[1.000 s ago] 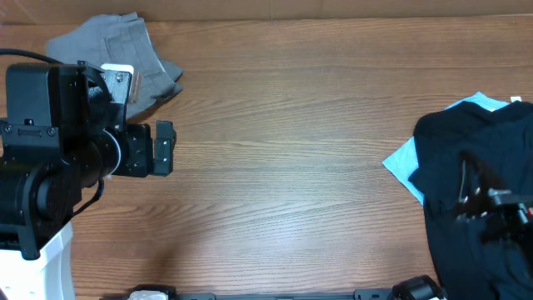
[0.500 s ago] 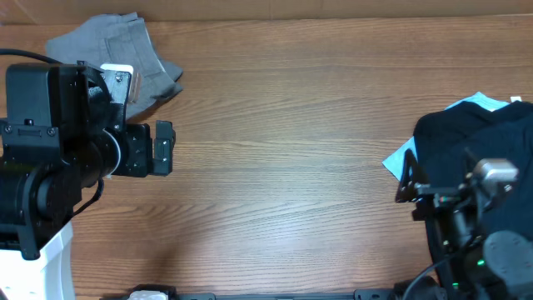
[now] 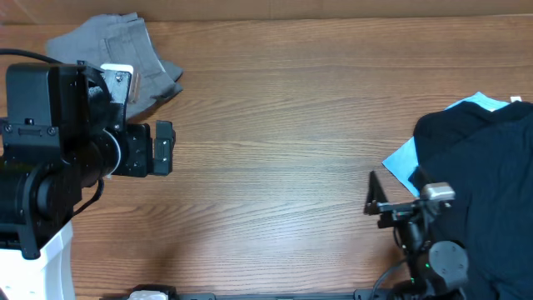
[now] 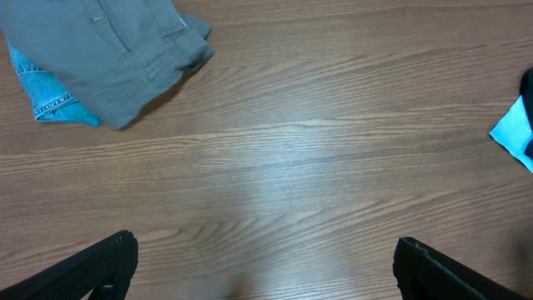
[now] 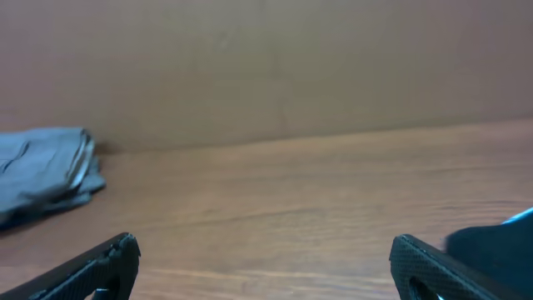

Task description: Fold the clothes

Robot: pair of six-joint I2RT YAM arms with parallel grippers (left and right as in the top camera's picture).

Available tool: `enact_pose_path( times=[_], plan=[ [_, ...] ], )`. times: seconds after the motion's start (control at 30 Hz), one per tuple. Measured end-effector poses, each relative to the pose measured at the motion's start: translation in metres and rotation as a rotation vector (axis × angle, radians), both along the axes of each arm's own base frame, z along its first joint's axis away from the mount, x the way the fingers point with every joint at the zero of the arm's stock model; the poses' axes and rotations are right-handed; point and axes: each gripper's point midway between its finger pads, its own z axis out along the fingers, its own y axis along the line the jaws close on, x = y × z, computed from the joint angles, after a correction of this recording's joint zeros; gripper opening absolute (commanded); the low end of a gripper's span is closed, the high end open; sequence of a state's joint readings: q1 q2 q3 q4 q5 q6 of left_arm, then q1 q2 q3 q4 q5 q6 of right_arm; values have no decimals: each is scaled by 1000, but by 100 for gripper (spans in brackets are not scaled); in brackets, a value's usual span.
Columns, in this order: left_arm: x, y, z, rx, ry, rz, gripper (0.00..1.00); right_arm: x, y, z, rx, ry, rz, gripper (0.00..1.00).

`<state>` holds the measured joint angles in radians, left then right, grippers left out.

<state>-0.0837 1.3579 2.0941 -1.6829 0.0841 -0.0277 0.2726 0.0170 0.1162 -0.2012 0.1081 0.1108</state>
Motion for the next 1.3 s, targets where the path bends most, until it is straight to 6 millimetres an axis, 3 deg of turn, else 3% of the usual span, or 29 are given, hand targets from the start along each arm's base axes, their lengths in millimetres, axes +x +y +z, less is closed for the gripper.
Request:
enact_pose_path(
  times=[0.2,1.3],
  plan=[
    [0,0,0,0,0,0,100,5,7,-19,2,-5,23,100],
    [0,0,0,0,0,-1,100,6,7,-17,7,-25,23,100]
  ],
)
